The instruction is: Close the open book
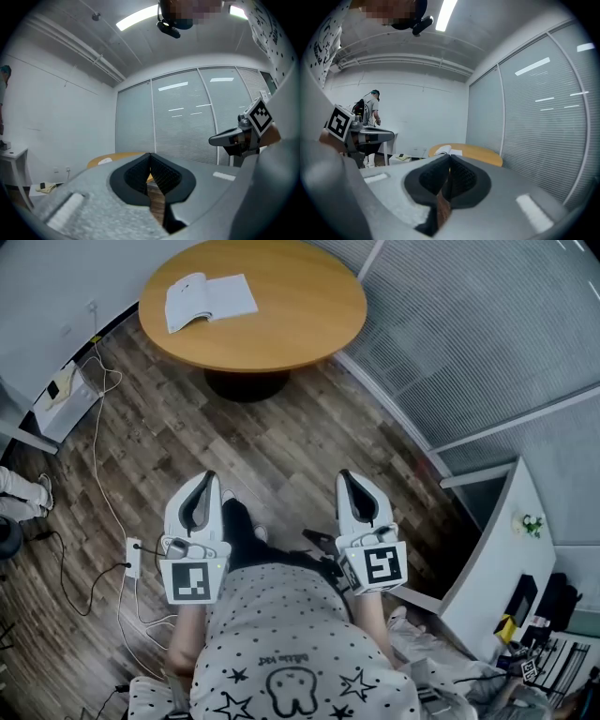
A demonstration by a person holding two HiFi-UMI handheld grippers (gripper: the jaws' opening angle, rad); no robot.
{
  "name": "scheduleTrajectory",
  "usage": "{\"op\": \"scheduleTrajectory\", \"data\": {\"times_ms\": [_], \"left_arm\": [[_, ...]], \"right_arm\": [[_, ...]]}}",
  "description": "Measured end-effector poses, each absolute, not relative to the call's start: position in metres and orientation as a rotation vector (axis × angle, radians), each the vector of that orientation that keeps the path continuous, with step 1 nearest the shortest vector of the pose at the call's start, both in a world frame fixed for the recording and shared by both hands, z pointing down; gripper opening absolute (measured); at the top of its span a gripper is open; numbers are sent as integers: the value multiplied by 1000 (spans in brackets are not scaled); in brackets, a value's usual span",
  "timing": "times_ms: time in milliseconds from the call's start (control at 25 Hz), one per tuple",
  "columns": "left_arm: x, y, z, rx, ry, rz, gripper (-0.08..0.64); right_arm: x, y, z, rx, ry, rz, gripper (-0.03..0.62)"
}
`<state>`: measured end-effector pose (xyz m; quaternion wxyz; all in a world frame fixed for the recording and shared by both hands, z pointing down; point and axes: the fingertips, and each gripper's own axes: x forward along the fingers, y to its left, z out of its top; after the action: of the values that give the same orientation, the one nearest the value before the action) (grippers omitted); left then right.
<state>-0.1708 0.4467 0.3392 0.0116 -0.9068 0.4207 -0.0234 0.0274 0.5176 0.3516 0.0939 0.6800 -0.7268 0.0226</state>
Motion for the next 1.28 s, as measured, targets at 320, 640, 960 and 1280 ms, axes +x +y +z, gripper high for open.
{"op": "scheduleTrajectory", "data": {"times_ms": [320,640,960,1280], "left_arm": [[-157,402,347,-2849,1299,-81,9],[-158,319,344,-2870,1306,-97,9],[-169,239,342,-2891,1301,-116,9],[-160,185,340,-2933,1197,-73,9]], "right_arm": [[33,478,358,2009,-2133,96,5],[29,394,349,1989,-2154,98,5],[28,314,337,2011,-2138,84,5],[32,273,350,2054,-2078,140,5]]}}
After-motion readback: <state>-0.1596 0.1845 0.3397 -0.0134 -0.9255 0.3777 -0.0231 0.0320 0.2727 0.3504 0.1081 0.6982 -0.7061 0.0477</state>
